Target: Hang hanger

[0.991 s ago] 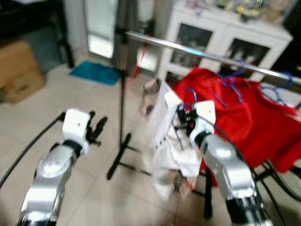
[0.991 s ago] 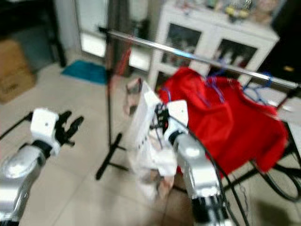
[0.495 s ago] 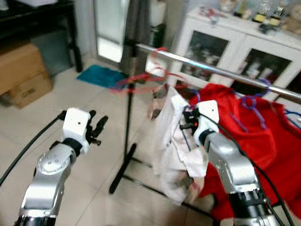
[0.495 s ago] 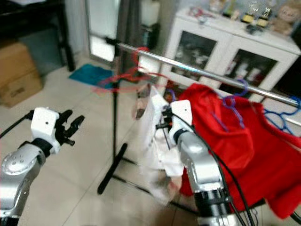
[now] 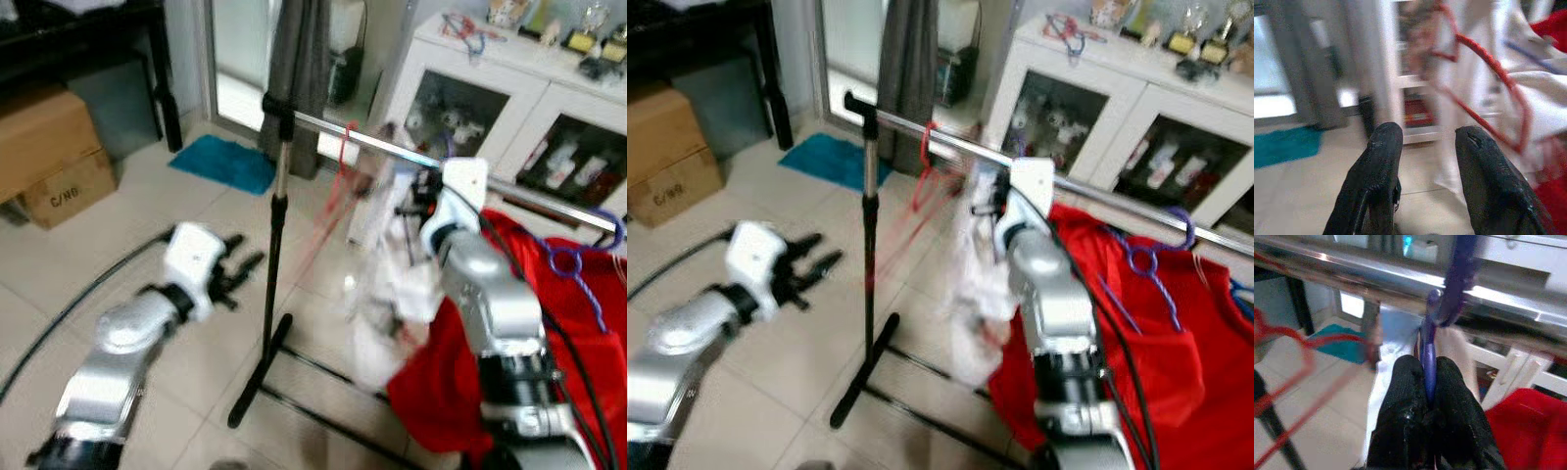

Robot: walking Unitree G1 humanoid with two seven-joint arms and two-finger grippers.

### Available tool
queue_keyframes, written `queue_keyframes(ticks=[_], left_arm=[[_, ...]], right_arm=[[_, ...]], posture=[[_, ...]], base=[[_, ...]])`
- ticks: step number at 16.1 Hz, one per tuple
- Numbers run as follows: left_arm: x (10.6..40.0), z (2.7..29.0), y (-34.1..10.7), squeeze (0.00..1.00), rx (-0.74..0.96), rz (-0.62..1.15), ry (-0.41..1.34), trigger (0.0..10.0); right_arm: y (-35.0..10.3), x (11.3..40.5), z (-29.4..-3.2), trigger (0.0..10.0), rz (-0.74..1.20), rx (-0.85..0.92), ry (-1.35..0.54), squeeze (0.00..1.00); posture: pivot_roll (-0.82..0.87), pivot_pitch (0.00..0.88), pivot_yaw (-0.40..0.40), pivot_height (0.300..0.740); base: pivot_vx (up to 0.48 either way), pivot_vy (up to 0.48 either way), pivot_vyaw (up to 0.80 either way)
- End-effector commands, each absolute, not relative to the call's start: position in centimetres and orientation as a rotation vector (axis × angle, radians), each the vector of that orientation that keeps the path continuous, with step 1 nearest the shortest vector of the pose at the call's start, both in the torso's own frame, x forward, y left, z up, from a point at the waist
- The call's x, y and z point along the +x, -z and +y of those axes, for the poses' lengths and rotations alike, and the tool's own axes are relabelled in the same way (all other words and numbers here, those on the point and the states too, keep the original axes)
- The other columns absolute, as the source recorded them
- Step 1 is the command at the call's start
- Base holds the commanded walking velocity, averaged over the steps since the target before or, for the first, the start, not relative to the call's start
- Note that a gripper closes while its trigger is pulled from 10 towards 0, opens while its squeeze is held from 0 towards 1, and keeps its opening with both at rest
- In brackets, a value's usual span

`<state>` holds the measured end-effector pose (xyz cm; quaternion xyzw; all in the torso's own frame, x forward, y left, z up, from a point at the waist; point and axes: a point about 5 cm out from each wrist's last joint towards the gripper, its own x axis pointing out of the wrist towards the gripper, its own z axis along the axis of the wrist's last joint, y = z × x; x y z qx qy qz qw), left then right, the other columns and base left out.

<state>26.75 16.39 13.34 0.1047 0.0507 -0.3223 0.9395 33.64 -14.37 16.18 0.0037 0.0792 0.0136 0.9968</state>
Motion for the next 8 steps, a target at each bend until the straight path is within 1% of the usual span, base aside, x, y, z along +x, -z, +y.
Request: queue_keyframes(ticks=[1,4,8], left_arm=[[26.5,15.2,-13.6,0.00,0.209,0.087,0.738,10.0],[25.9,14.4,-14.1,0.00,0.212,0.095,0.889,10.0],[26.0,14.4,-14.3,0.00,0.227,0.101,0.924,10.0]], right_arm=[[-16.3,33.9,-16.3,10.0,0.165,0.011,0.058,0.00],[-16.4,35.0,-16.4,10.0,0.207,0.028,0.089,0.00],[-15.8,35.4,-16.5,10.0,0.286,0.018,0.095,0.00]], posture=[[0.13,0.000,-0.115,0.740],[0.14,0.000,-0.120,0.740],[0.14,0.000,-0.124,0.740]], base=[[0.000,0.000,0.00],[0.000,0.000,0.00],[0.000,0.000,0.00]])
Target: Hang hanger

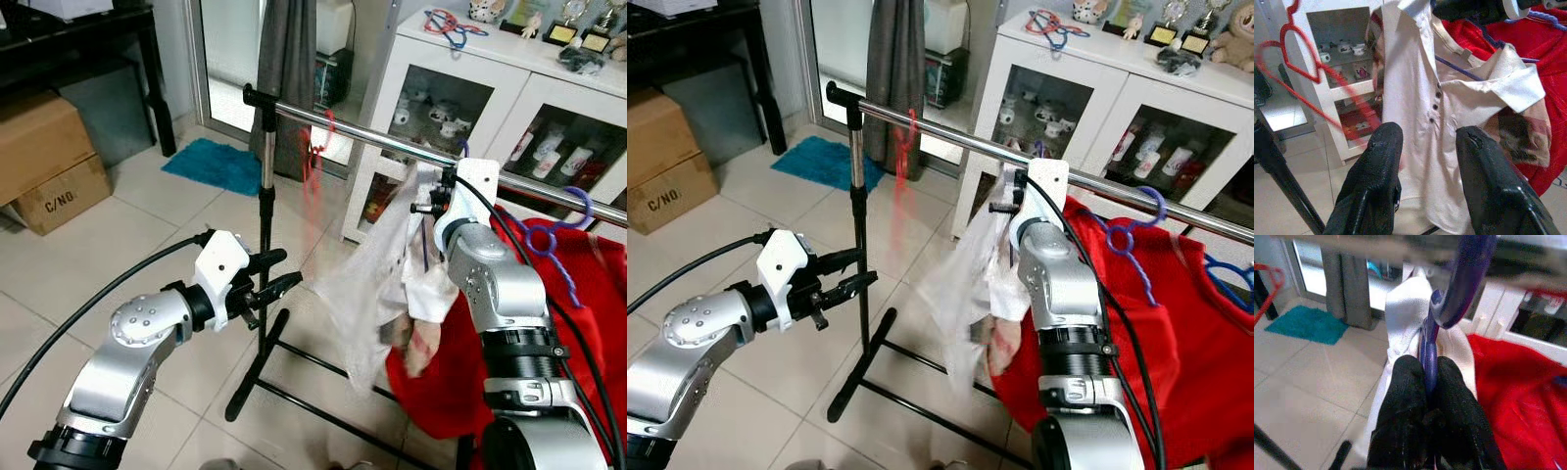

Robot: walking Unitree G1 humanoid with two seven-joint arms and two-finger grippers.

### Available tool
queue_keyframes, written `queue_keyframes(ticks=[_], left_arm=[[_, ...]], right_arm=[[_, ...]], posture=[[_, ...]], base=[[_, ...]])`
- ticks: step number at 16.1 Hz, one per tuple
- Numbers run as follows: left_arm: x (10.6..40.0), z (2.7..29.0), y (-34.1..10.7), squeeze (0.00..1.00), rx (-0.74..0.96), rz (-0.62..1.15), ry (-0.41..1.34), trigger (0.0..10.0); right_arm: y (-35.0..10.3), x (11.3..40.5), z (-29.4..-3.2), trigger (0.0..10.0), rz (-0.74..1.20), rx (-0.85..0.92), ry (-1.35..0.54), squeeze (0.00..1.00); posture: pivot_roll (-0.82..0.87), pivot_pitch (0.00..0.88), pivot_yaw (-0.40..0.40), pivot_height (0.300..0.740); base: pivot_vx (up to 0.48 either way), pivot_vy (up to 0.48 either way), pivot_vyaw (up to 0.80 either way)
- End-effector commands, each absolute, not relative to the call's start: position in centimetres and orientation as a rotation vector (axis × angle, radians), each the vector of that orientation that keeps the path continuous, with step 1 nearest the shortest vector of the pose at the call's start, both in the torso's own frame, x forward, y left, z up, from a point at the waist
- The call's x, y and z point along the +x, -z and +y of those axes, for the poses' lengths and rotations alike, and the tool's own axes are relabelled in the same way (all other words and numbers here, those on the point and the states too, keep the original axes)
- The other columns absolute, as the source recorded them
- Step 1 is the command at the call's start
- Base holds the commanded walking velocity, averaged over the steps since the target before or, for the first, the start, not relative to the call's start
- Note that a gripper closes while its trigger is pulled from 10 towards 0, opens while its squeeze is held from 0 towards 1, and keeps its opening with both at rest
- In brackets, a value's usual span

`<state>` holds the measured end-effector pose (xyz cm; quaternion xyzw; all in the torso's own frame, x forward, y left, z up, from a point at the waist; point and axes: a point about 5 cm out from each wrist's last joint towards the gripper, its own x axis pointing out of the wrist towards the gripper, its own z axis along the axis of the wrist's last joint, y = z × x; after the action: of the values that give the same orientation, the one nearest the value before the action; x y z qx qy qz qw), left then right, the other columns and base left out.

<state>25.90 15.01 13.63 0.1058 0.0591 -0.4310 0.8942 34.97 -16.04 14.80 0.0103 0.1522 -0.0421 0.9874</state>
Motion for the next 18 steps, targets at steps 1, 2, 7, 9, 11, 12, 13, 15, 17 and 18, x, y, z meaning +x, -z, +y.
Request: queue_keyframes(ticks=[1,2,7,9,11,12,13,15,17,18], left_arm=[[26.0,14.4,-14.3,0.00,0.227,0.102,0.925,10.0],[26.0,14.5,-14.3,0.00,0.225,0.109,0.934,10.0],[26.0,14.5,-14.4,0.00,0.226,0.125,0.972,10.0],[25.9,14.6,-14.4,0.00,0.228,0.128,0.972,10.0],[25.9,14.8,-14.3,0.00,0.212,0.134,0.950,10.0],[25.9,14.9,-14.4,0.00,0.201,0.132,0.926,10.0],[25.9,15.0,-14.4,0.00,0.194,0.129,0.914,10.0],[26.0,15.5,-14.5,0.00,0.175,0.100,0.829,10.0],[26.4,16.0,-14.6,0.00,0.146,0.066,0.715,10.0],[26.4,16.3,-14.8,0.00,0.147,0.038,0.652,10.0]], right_arm=[[-15.6,35.4,-16.5,10.0,0.295,0.015,0.089,0.00],[-15.3,35.7,-16.3,10.0,0.324,0.021,0.071,0.00],[-15.6,37.3,-15.8,10.0,0.366,0.003,0.031,0.00],[-15.4,37.2,-15.3,10.0,0.387,-0.003,-0.010,0.00],[-15.3,36.0,-14.3,10.0,0.376,0.029,-0.135,1.00],[-15.5,35.4,-14.3,10.0,0.358,0.025,-0.172,1.00],[-15.5,35.2,-14.3,10.0,0.352,0.020,-0.186,1.00],[-16.1,33.2,-14.7,10.0,0.334,0.080,-0.255,1.00],[-17.1,31.4,-14.7,10.0,0.290,0.133,-0.345,1.00],[-17.8,30.2,-15.0,10.0,0.251,0.134,-0.388,1.00]], posture=[[0.14,0.000,-0.124,0.740],[0.14,0.000,-0.121,0.740],[0.14,0.000,-0.122,0.740],[0.14,0.000,-0.125,0.740],[0.14,0.000,-0.127,0.740],[0.14,0.000,-0.121,0.740],[0.14,0.000,-0.121,0.740],[0.12,0.000,-0.102,0.740],[0.10,0.000,-0.086,0.740],[0.09,0.000,-0.083,0.740]], base=[[0.000,0.000,0.00],[0.000,0.000,0.00],[0.000,0.000,0.00],[0.000,0.000,0.00],[0.000,0.000,0.00],[0.000,0.000,0.00],[0.000,0.000,0.00],[0.000,0.000,0.00],[0.000,0.000,0.00],[0.000,0.000,0.00]])
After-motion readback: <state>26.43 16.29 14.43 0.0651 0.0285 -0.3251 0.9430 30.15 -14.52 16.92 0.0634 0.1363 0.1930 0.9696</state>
